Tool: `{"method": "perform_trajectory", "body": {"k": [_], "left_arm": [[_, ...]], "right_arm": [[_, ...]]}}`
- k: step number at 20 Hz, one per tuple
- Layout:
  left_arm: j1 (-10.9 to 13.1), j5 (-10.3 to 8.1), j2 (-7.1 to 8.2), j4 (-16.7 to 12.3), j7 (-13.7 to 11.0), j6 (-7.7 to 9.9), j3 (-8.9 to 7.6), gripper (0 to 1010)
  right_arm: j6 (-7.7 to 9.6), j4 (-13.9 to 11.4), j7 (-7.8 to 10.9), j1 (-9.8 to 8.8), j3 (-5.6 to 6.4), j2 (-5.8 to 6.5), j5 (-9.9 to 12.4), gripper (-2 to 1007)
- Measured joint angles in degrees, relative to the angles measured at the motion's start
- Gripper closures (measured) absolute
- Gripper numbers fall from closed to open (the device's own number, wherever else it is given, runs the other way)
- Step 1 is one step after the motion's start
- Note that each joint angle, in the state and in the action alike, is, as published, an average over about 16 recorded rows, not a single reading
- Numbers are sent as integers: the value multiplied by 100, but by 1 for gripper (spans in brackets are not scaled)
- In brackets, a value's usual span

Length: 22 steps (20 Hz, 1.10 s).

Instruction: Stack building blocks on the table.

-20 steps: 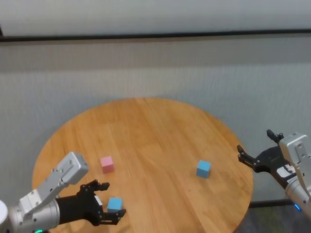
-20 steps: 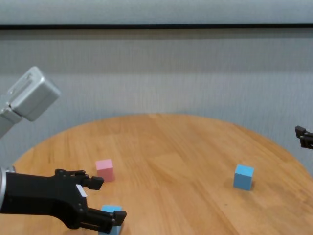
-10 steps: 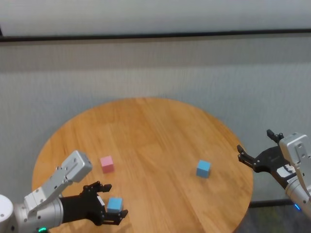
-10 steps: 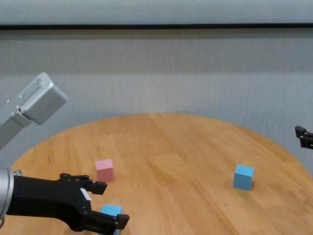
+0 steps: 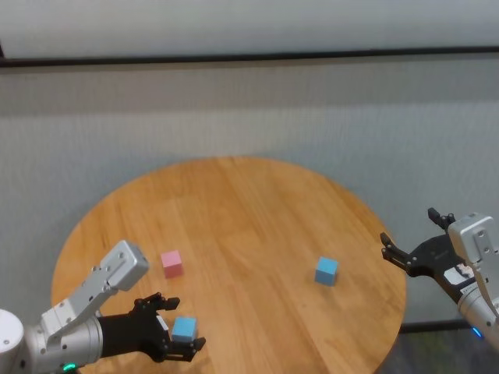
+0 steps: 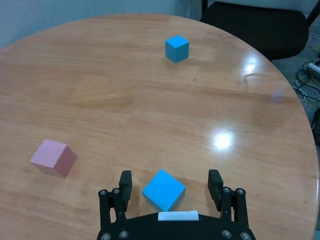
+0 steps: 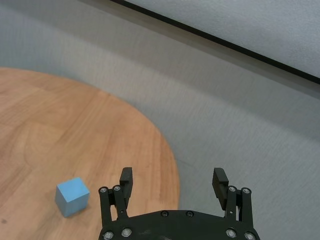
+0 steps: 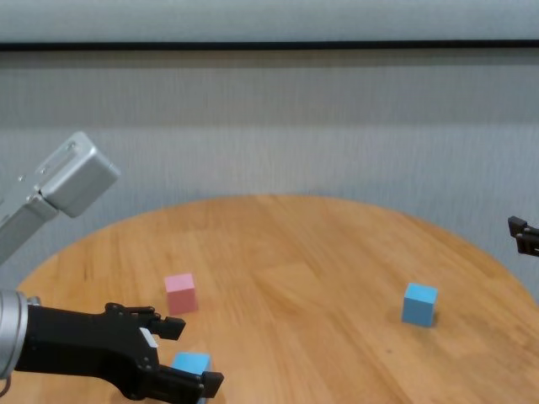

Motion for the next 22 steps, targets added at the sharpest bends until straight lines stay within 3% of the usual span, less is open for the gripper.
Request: {"method": "perform_trajectory", "body": {"k": [22], "left_arm": [[-228, 3, -145, 408, 9, 93, 131, 10]], "right_arm": [[0, 0, 0, 0, 0, 0, 0, 0]]}}
